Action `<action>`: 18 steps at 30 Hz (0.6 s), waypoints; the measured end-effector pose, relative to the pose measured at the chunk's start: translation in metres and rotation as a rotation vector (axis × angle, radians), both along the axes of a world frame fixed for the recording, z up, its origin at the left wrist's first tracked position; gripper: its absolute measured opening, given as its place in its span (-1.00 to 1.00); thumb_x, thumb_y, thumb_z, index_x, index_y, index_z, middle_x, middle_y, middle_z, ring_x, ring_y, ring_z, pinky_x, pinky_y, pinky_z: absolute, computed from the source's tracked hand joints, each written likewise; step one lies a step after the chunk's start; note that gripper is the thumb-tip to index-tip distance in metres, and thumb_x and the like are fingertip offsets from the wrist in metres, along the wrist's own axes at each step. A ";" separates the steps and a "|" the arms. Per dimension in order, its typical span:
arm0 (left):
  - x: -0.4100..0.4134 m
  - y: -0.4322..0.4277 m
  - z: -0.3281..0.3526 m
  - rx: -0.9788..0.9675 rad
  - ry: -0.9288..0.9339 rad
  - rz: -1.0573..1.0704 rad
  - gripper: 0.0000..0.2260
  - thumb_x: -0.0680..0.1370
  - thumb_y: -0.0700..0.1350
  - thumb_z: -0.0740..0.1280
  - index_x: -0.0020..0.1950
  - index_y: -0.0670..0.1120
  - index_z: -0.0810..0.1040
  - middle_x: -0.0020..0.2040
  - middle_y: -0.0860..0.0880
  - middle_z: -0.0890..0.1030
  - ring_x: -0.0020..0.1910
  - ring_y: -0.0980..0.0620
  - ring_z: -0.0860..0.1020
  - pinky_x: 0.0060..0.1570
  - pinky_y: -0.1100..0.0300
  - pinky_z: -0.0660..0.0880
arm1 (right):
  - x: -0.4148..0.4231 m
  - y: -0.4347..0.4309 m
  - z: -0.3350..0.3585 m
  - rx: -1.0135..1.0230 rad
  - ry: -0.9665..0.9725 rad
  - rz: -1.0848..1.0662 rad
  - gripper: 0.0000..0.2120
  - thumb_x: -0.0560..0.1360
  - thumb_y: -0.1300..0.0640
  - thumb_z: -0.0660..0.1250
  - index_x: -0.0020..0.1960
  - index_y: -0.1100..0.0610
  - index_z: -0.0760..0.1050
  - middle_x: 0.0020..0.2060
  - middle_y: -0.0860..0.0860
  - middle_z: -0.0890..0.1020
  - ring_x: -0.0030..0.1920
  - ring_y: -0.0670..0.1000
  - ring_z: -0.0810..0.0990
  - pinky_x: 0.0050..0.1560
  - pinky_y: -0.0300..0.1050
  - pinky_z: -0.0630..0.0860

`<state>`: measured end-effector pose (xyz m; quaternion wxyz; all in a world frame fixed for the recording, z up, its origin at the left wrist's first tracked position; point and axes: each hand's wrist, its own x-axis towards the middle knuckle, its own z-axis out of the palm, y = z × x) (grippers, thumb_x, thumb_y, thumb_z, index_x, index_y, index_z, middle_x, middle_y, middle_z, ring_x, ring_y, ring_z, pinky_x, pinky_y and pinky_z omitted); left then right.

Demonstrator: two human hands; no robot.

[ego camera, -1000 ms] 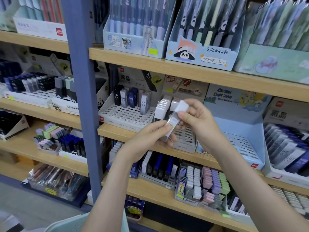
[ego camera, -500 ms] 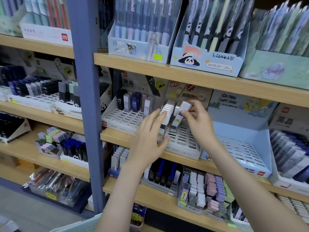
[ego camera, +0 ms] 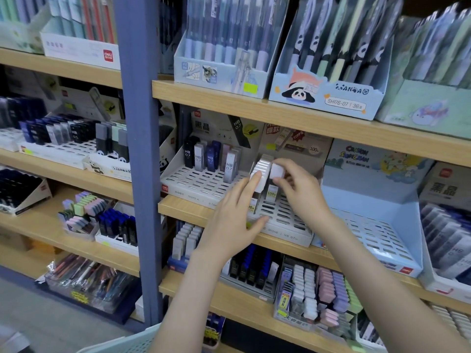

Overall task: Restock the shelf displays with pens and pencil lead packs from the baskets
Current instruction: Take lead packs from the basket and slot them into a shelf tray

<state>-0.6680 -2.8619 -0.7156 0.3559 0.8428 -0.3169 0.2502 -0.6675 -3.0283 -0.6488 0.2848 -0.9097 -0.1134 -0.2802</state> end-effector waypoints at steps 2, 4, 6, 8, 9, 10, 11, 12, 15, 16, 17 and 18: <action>-0.001 0.000 0.000 0.005 -0.002 0.003 -0.24 0.55 0.13 0.28 0.48 0.28 -0.26 0.54 0.09 0.09 0.49 0.10 0.13 0.38 0.07 0.29 | 0.003 0.000 -0.005 -0.084 -0.040 -0.063 -0.65 0.56 0.18 0.26 0.33 0.05 0.41 0.07 -0.03 0.45 0.12 -0.13 0.27 0.06 -0.28 0.20; -0.001 0.000 0.000 0.008 0.004 0.011 -0.23 0.55 0.14 0.28 0.47 0.29 -0.28 0.54 0.09 0.08 0.49 0.11 0.13 0.37 0.09 0.28 | 0.004 -0.003 -0.007 -0.134 -0.053 -0.132 -0.64 0.56 0.13 0.26 0.36 0.04 0.40 0.02 -0.01 0.35 0.11 -0.07 0.21 0.02 -0.27 0.13; -0.001 0.000 0.000 0.002 0.001 0.008 -0.23 0.55 0.13 0.28 0.48 0.29 -0.28 0.54 0.10 0.08 0.49 0.11 0.13 0.37 0.08 0.27 | 0.004 -0.007 -0.007 -0.172 -0.028 -0.131 -0.62 0.57 0.12 0.26 0.38 0.03 0.38 0.10 0.03 0.39 0.17 -0.01 0.22 0.08 -0.27 0.11; 0.000 -0.001 0.000 0.009 0.001 0.007 -0.23 0.55 0.12 0.27 0.49 0.28 -0.27 0.55 0.09 0.09 0.50 0.10 0.11 0.39 0.08 0.25 | 0.003 -0.009 -0.008 -0.225 -0.003 -0.109 -0.58 0.58 0.13 0.24 0.42 0.03 0.33 0.24 0.03 0.41 0.23 0.01 0.22 0.16 -0.25 0.11; -0.001 -0.001 0.000 0.012 0.005 0.012 -0.24 0.56 0.12 0.27 0.50 0.26 -0.26 0.55 0.07 0.08 0.50 0.09 0.10 0.39 0.08 0.23 | 0.003 -0.009 -0.007 -0.252 0.010 -0.114 -0.57 0.59 0.12 0.22 0.44 0.02 0.30 0.29 0.03 0.39 0.26 0.02 0.21 0.21 -0.21 0.12; -0.001 -0.002 0.000 0.017 0.002 0.025 -0.25 0.56 0.10 0.27 0.51 0.24 -0.24 0.55 0.05 0.08 0.51 0.07 0.10 0.40 0.07 0.22 | 0.001 -0.010 -0.007 -0.274 0.021 -0.129 -0.56 0.59 0.10 0.21 0.46 0.02 0.26 0.33 0.03 0.37 0.30 0.03 0.20 0.27 -0.15 0.12; -0.002 -0.003 0.000 0.022 -0.025 0.055 -0.26 0.56 0.08 0.27 0.54 0.19 -0.19 0.55 0.01 0.09 0.50 0.04 0.11 0.40 0.05 0.22 | -0.003 -0.010 -0.006 -0.291 0.014 -0.138 -0.53 0.59 0.08 0.21 0.48 0.01 0.23 0.37 0.04 0.34 0.33 0.04 0.18 0.32 -0.10 0.12; -0.004 -0.006 -0.001 0.016 -0.083 0.101 -0.29 0.56 0.04 0.28 0.56 0.11 -0.11 0.55 -0.05 0.12 0.49 -0.02 0.15 0.39 0.04 0.23 | -0.010 -0.010 -0.006 -0.297 -0.016 -0.133 -0.51 0.59 0.09 0.22 0.49 0.02 0.21 0.39 0.06 0.32 0.36 0.05 0.18 0.34 -0.07 0.11; -0.020 -0.022 -0.014 -0.089 -0.356 0.223 -0.45 0.54 -0.16 0.30 0.49 -0.17 0.19 0.45 -0.23 0.27 0.39 -0.17 0.30 0.38 -0.01 0.26 | -0.050 -0.018 -0.015 -0.214 -0.184 -0.077 -0.54 0.56 0.18 0.25 0.44 0.12 0.28 0.30 0.09 0.41 0.29 0.03 0.27 0.26 -0.26 0.13; -0.031 -0.031 -0.022 -0.124 -0.429 0.225 -0.52 0.54 -0.20 0.28 0.44 -0.22 0.27 0.41 -0.24 0.31 0.35 -0.19 0.33 0.37 -0.01 0.26 | -0.069 -0.025 -0.024 -0.182 -0.223 -0.071 -0.58 0.56 0.21 0.25 0.41 0.16 0.33 0.23 0.08 0.45 0.23 0.02 0.31 0.22 -0.34 0.14; -0.045 -0.041 -0.032 -0.139 -0.475 0.197 -0.58 0.53 -0.22 0.27 0.39 -0.24 0.33 0.37 -0.25 0.35 0.31 -0.20 0.36 0.35 0.00 0.27 | -0.090 -0.033 -0.037 -0.163 -0.240 -0.070 -0.62 0.55 0.23 0.24 0.36 0.19 0.37 0.18 0.08 0.49 0.19 0.02 0.34 0.20 -0.40 0.15; -0.059 -0.051 -0.045 -0.132 -0.496 0.136 -0.62 0.52 -0.24 0.27 0.34 -0.26 0.39 0.32 -0.25 0.40 0.27 -0.20 0.39 0.32 0.00 0.29 | -0.111 -0.043 -0.054 -0.159 -0.238 -0.067 -0.67 0.55 0.23 0.23 0.31 0.22 0.41 0.13 0.09 0.52 0.14 0.03 0.38 0.19 -0.42 0.16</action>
